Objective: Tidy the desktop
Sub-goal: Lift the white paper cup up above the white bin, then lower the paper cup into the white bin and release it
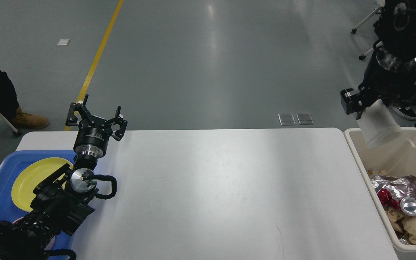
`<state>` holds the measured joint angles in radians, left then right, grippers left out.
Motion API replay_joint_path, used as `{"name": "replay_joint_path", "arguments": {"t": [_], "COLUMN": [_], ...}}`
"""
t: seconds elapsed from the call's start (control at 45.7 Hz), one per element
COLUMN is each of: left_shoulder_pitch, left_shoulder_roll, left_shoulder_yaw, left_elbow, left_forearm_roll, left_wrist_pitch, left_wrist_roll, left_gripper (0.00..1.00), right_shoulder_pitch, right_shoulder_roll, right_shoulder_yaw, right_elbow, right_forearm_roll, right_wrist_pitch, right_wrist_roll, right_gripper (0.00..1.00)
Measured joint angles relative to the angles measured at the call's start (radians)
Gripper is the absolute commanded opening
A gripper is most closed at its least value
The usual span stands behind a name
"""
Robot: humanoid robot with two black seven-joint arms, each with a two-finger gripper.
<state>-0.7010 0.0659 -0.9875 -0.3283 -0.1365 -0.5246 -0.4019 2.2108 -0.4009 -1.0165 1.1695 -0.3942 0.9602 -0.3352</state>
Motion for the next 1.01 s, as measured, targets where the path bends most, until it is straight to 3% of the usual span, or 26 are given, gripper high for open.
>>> {"name": "replay_joint_path", "arguments": {"t": [0.307, 0.504, 0.854, 1.007], "left_shoulder_pitch": [0.000, 0.000, 0.000, 0.000], "left_shoulder_roll": [0.000, 0.000, 0.000, 0.000], "left_shoulder_yaw": [0.000, 0.000, 0.000, 0.000], "left_elbow": [0.000, 0.000, 0.000, 0.000], "left_forearm_roll": [0.000, 0.000, 0.000, 0.000], "left_wrist_pitch": [0.000, 0.000, 0.000, 0.000], "left_wrist_roll": [0.000, 0.000, 0.000, 0.000], "left_gripper": [0.96, 0.96, 0.96, 0.96], "right_shoulder_pitch": [0.056, 0.022, -0.351, -0.550], "right_shoulder_roll": [0.040, 0.039, -0.050, -0.066], "right_shoulder_yaw": [-0.087, -0.228, -0.359, -0.361], "right_elbow": [-0.017, -0.147, -0.415, -0.432], "right_forearm_roll": [0.000, -0.005, -0.020, -0.021], "right_wrist_pitch": [0.000, 0.000, -0.002, -0.163], "right_wrist_roll": [-0.001, -0.001, -0.002, -0.004], "right_gripper": [0.00, 0.00, 0.00, 0.00]}}
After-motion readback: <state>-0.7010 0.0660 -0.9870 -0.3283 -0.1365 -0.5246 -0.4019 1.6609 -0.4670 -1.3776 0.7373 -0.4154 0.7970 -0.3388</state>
